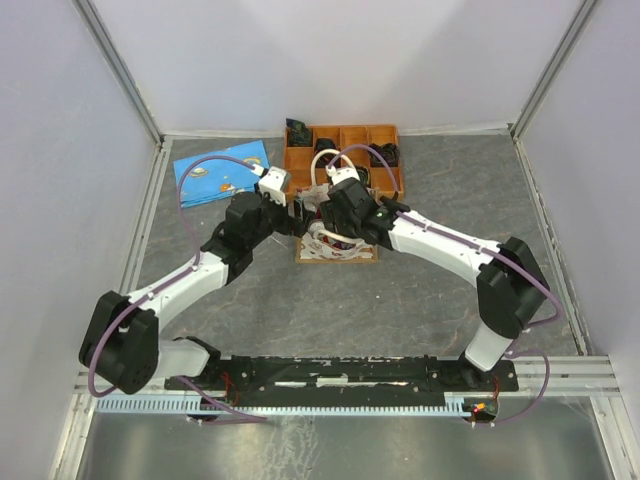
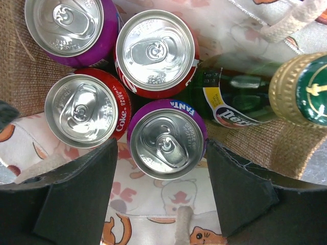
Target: Take the beverage out of the canvas bag
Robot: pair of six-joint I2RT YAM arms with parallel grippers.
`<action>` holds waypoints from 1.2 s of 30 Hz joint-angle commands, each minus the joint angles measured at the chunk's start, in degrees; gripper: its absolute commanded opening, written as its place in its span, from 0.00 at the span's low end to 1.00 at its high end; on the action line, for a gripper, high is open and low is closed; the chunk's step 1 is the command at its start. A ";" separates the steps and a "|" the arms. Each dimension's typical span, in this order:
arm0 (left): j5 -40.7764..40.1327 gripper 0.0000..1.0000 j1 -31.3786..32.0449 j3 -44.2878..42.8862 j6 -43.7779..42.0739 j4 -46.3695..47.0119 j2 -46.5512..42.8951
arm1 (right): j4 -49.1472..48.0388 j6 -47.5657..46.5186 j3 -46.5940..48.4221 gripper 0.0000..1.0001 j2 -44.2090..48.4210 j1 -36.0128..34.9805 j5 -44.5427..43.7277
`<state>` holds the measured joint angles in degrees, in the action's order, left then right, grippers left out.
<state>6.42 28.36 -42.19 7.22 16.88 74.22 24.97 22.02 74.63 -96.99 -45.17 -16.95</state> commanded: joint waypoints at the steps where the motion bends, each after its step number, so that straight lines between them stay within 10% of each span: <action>1: -1.05 0.79 0.08 0.72 2.17 3.50 -2.60 | 3.65 0.49 2.91 0.79 -1.70 -0.23 -1.97; 12: -2.39 0.45 0.08 2.31 2.70 3.61 -4.70 | 7.54 1.42 4.01 0.78 -5.67 -0.19 -4.68; 26: -5.55 0.42 0.03 3.77 2.73 2.55 -7.03 | 6.71 1.21 5.41 0.73 -10.67 -0.19 -4.15; 32: -5.22 0.42 0.10 3.92 2.52 2.21 -6.89 | 7.32 1.12 5.20 0.54 -11.79 -0.19 -4.58; 36: -6.16 0.45 0.05 4.83 2.37 2.01 -7.69 | 8.02 1.14 5.09 0.16 -11.95 -0.18 -4.50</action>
<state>1.56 28.36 -38.15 8.54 17.65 68.82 30.92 22.72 80.55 -104.75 -45.65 -20.56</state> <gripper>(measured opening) 0.430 0.739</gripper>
